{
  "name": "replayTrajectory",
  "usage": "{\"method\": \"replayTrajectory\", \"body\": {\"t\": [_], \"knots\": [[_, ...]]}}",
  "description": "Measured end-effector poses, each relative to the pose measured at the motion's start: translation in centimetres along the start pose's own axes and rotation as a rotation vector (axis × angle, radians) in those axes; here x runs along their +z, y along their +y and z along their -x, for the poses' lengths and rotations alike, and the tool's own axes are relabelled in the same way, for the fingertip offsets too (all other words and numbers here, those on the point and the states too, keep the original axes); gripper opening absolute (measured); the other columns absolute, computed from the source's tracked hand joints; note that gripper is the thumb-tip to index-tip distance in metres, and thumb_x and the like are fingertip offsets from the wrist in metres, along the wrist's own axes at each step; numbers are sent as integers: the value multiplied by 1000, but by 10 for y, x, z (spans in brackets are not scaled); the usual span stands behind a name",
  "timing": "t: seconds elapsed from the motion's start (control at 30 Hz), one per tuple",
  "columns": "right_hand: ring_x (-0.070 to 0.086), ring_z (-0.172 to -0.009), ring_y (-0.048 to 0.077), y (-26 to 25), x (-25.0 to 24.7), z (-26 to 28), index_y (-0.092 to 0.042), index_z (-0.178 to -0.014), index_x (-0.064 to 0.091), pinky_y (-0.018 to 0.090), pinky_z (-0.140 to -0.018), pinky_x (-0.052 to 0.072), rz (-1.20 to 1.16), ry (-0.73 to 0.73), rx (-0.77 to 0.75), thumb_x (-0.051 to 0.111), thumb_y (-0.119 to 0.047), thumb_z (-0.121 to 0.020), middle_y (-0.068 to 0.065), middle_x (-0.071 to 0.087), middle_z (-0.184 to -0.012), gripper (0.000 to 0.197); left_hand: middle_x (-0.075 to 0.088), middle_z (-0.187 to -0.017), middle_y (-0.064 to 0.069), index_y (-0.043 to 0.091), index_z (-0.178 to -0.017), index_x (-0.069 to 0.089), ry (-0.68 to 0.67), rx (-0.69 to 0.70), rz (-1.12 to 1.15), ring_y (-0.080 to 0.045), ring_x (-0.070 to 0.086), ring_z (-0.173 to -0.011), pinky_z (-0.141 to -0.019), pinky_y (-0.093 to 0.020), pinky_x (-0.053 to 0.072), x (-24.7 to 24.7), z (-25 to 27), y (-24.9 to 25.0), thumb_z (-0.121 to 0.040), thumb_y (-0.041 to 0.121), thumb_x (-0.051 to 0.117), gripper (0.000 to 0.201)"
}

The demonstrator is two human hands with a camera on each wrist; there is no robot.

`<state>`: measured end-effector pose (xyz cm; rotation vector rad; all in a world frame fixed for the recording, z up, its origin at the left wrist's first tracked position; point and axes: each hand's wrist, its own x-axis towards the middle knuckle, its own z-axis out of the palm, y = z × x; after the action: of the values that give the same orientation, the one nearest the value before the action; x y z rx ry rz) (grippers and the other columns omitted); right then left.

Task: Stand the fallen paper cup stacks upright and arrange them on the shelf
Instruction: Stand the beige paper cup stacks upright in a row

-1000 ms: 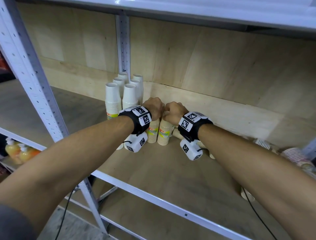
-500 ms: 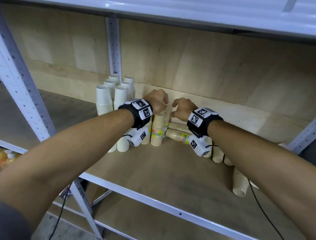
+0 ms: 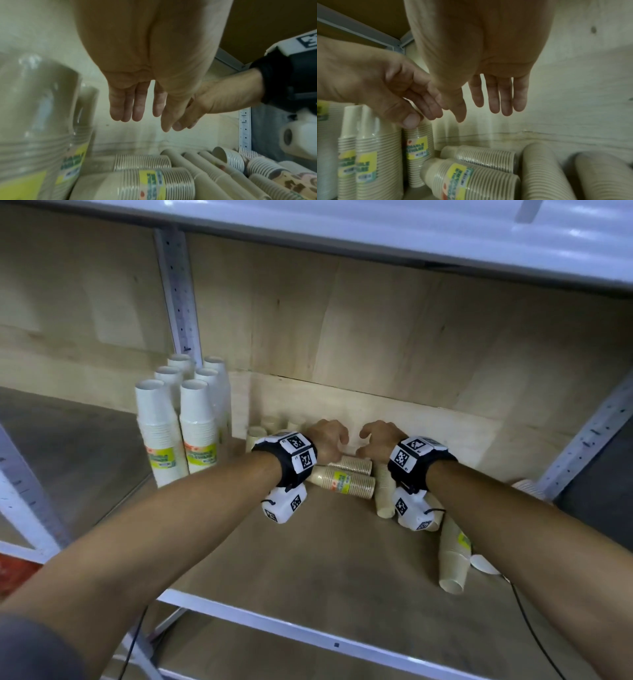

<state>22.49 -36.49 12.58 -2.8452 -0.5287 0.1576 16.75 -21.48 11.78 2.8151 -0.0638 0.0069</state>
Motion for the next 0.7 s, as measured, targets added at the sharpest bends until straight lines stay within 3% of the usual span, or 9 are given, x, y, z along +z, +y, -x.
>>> {"method": "replayTrajectory", "body": {"t": [0.1, 0.17, 0.3, 0.4, 0.57, 0.7], "knots": [[59, -113, 26, 8, 8, -9, -19, -136, 52, 26, -76, 43, 10, -46, -5, 74, -31, -80, 8, 54, -134, 62, 63, -121, -2, 13, -121, 63, -22, -18, -32, -22, 61, -105, -91, -31, 49, 23, -6, 3, -90, 13, 62, 30], [57, -116, 27, 12, 14, -16, -19, -139, 50, 27, -79, 43, 11, -80, -18, 74, -32, -80, 7, 52, -137, 64, 58, -127, -6, 7, -129, 56, -58, -31, -23, -25, 58, -114, -97, -35, 49, 33, -8, 0, -91, 10, 63, 39], [54, -122, 27, 16, 28, -32, -20, -140, 47, 31, -91, 46, -9, -125, -42, 72, -32, -83, 8, 49, -141, 63, 60, -125, -12, 4, -126, 57, -106, -60, -11, -29, 62, -110, -91, -43, 55, 47, -11, -7, -87, 8, 64, 40], [53, -123, 28, 19, 37, -44, -19, -140, 46, 31, -93, 45, -19, -141, -69, 71, -29, -85, 9, 49, -141, 61, 65, -119, -9, 9, -118, 62, -98, -82, -39, -28, 64, -105, -89, -41, 55, 58, -13, -11, -88, 12, 63, 30], [48, -130, 27, 21, 52, -56, -16, -142, 46, 28, -98, 41, 4, -170, -120, 68, -28, -87, 8, 44, -147, 61, 61, -121, -9, 10, -120, 63, -71, -45, -68, -28, 57, -114, -96, -39, 49, 69, -15, -19, -90, 17, 59, 31], [53, -124, 27, 17, 60, -59, -14, -137, 53, 31, -101, 45, 54, -168, -159, 69, -26, -86, 9, 53, -139, 55, 66, -111, -8, 12, -108, 67, -71, -59, -51, -27, 63, -105, -89, -38, 53, 76, -18, -23, -87, 19, 60, 23]]}}
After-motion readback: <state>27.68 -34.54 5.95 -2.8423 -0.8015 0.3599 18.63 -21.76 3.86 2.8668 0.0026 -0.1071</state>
